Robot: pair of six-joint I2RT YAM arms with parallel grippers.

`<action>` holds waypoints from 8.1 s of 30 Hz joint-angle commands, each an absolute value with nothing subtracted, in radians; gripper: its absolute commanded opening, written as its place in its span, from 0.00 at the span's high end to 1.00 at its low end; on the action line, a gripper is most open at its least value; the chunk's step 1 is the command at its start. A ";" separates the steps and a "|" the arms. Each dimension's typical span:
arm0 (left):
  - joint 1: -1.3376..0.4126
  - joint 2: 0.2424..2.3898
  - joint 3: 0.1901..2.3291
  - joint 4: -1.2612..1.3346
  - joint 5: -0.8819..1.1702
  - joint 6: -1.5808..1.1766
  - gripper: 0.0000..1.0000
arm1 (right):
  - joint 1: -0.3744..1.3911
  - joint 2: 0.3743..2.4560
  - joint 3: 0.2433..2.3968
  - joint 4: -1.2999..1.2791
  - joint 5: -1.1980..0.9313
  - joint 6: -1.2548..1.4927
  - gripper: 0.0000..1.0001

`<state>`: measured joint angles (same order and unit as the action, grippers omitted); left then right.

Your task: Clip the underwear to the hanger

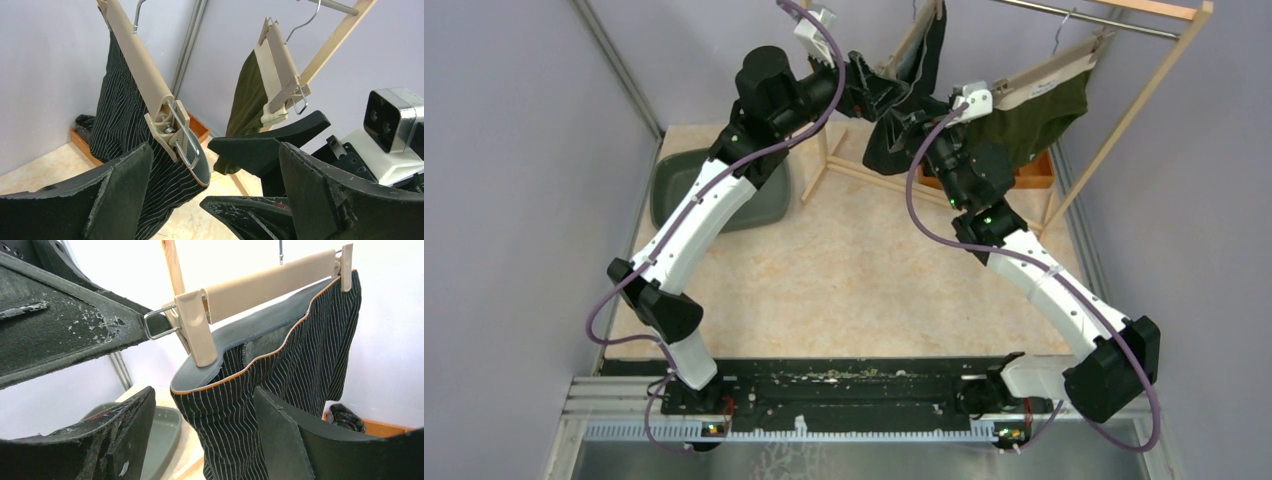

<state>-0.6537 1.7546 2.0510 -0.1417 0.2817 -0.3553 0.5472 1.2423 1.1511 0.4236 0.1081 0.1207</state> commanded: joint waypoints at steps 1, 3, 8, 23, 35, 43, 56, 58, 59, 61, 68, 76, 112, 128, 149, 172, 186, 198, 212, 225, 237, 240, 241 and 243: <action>-0.647 1.757 2.077 -0.093 0.315 -0.374 0.00 | 0.554 1.232 1.136 0.523 0.140 0.085 0.29; -0.647 1.759 2.077 -0.090 0.322 -0.381 0.00 | 0.554 1.234 1.140 0.517 0.145 0.077 0.30; -0.647 1.759 2.068 -0.074 0.344 -0.394 0.00 | 0.554 1.233 1.140 0.515 0.165 0.065 0.30; -0.647 1.764 2.055 -0.052 0.367 -0.414 0.00 | 0.554 1.237 1.122 0.524 0.166 0.063 0.40; -0.647 1.753 2.032 -0.050 0.364 -0.410 0.00 | 0.554 1.253 1.140 0.531 0.232 0.015 0.66; -0.646 1.752 2.037 -0.076 0.331 -0.407 0.00 | 0.554 1.222 1.113 0.541 0.256 -0.033 0.95; -0.646 1.768 2.095 -0.193 0.199 -0.410 0.00 | 0.554 1.252 1.126 0.555 0.156 -0.067 1.00; -0.646 1.774 2.097 -0.191 0.189 -0.403 0.00 | 0.555 1.262 1.133 0.556 0.148 -0.069 1.00; -0.646 1.777 2.098 -0.191 0.184 -0.401 0.00 | 0.554 1.266 1.134 0.560 0.145 -0.070 1.00; -0.646 1.780 2.099 -0.188 0.177 -0.399 0.00 | 0.555 1.275 1.135 0.570 0.135 -0.073 1.00; -0.646 1.798 2.125 -0.170 0.163 -0.396 0.00 | 0.571 1.321 1.165 0.575 0.120 -0.095 1.00; -0.646 1.834 2.168 -0.207 0.151 -0.380 0.00 | 0.580 1.330 1.169 0.590 0.114 -0.092 1.00; -0.646 1.864 2.183 -0.140 0.139 -0.367 0.40 | 0.610 1.345 1.213 0.584 0.091 -0.096 1.00; -0.647 1.857 2.181 -0.103 0.128 -0.375 0.91 | 0.611 1.336 1.218 0.584 0.085 -0.099 1.00; -0.649 1.852 2.167 -0.087 0.133 -0.379 0.29 | 0.611 1.336 1.229 0.575 0.084 -0.098 1.00; -0.649 1.854 2.177 -0.084 0.130 -0.401 1.00 | 0.611 1.328 1.232 0.600 0.058 -0.103 1.00; -0.661 1.876 2.199 -0.072 0.117 -0.407 1.00 | 0.650 1.328 1.223 0.617 0.031 -0.157 1.00; -0.670 1.884 2.200 -0.058 0.114 -0.404 1.00 | 0.688 1.334 1.198 0.654 0.046 -0.216 1.00; -0.681 1.874 2.196 -0.031 0.099 -0.428 1.00 | 0.718 1.341 1.156 0.694 0.091 -0.267 1.00; -0.682 1.857 2.183 -0.019 0.108 -0.443 1.00 | 0.734 1.331 1.101 0.751 0.125 -0.330 1.00; -0.684 1.816 2.092 0.060 0.108 -0.433 1.00 | 0.788 1.365 1.109 0.809 0.133 -0.395 1.00; -0.686 1.812 2.079 0.072 0.104 -0.434 1.00 | 0.793 1.372 1.107 0.814 0.129 -0.396 1.00; -0.686 1.812 2.076 0.074 0.103 -0.434 1.00 | 0.793 1.375 1.106 0.816 0.130 -0.397 1.00; -0.687 1.814 2.076 0.078 0.108 -0.437 1.00 | 0.796 1.379 1.106 0.820 0.134 -0.400 1.00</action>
